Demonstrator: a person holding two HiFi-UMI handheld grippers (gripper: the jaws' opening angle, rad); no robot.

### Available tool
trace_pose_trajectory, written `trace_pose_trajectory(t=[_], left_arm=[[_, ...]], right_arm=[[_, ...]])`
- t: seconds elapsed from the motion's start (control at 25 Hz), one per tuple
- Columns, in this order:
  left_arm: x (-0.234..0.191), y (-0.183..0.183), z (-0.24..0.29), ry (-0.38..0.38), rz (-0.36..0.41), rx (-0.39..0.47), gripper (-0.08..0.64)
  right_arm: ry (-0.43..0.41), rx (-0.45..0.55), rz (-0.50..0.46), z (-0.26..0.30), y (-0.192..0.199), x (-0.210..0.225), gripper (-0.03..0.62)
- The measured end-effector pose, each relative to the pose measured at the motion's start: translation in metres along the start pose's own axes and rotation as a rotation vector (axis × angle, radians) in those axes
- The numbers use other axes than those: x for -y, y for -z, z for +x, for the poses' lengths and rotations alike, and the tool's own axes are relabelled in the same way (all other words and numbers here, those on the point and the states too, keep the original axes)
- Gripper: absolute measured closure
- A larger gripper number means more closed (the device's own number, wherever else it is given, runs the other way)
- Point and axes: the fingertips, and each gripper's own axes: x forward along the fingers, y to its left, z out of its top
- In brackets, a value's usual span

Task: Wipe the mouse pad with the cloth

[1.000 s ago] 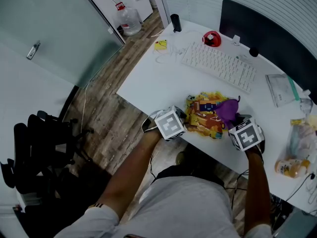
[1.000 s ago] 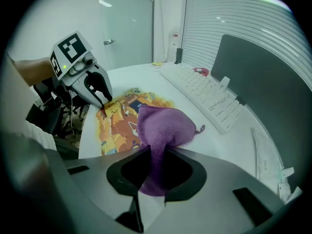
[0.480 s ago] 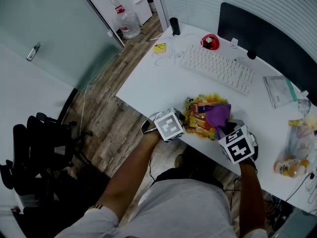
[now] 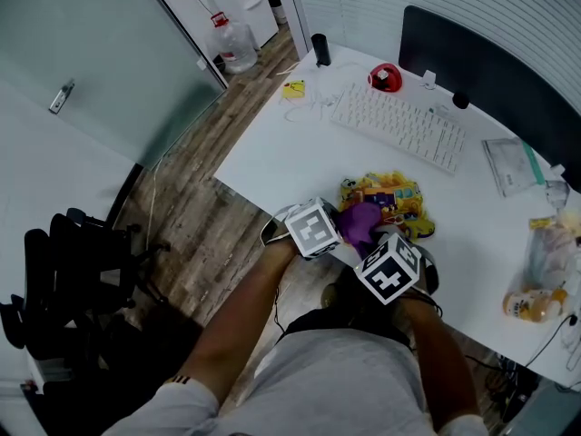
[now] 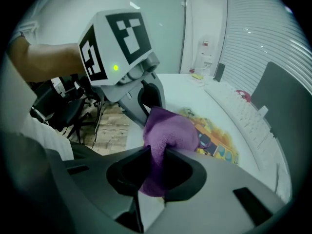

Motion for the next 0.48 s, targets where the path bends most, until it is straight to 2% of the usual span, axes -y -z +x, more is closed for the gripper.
trace_pose_trajectory(t=[0.28, 0.48], left_arm=[[0.003, 0.005, 0.002, 0.016, -0.013, -0.009, 0.426], [-0.004, -0.004, -0.007, -0.028, 0.018, -0.004, 0.426]], right_arm=[[0.006, -0.032, 0.004, 0.003, 0.013, 0.004, 0.522], [0.031, -0.051, 0.040, -0.007, 0.036, 0.022, 0.522]])
